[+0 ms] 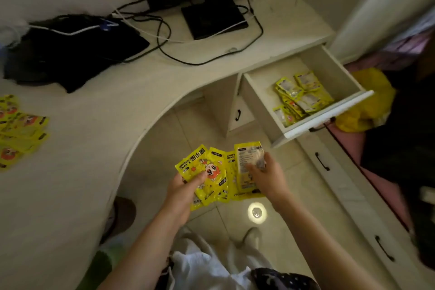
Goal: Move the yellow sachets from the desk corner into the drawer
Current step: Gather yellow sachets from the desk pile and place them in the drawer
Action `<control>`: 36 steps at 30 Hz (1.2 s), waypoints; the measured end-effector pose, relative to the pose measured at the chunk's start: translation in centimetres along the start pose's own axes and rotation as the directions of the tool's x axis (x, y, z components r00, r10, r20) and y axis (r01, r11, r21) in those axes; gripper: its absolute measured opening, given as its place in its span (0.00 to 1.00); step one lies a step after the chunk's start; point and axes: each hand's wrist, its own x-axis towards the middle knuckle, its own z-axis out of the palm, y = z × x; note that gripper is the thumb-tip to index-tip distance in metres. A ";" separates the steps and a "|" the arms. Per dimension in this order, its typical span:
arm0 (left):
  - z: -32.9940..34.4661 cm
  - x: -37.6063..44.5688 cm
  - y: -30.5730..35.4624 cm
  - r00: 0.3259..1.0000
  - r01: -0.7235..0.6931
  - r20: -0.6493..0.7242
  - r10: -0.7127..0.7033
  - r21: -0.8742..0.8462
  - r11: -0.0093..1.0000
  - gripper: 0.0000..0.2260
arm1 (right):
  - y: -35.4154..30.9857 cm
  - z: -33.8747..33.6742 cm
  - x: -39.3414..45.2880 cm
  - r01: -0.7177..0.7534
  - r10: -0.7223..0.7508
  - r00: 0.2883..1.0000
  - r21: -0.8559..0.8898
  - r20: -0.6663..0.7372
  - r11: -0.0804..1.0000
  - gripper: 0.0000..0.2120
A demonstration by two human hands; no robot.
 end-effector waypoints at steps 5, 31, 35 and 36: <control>8.3 0.0 -2.4 0.999 0.010 0.041 -0.012 0.057 0.998 0.10 | 4.1 -7.7 2.2 -0.057 0.058 0.998 0.109 -0.011 0.992 0.09; 33.6 15.9 4.8 1.000 0.006 0.007 -0.007 0.110 0.994 0.09 | 0.8 -25.8 25.3 -0.107 0.102 0.993 0.102 0.053 0.989 0.10; 35.9 17.4 5.5 0.998 0.026 -0.058 -0.021 0.086 0.996 0.11 | -0.3 -27.3 28.4 -0.099 0.093 0.992 0.068 0.088 0.993 0.12; 36.8 17.9 5.6 0.996 0.042 -0.084 -0.036 0.073 0.996 0.09 | -0.5 -27.9 29.4 -0.088 0.082 0.991 0.049 0.104 0.995 0.11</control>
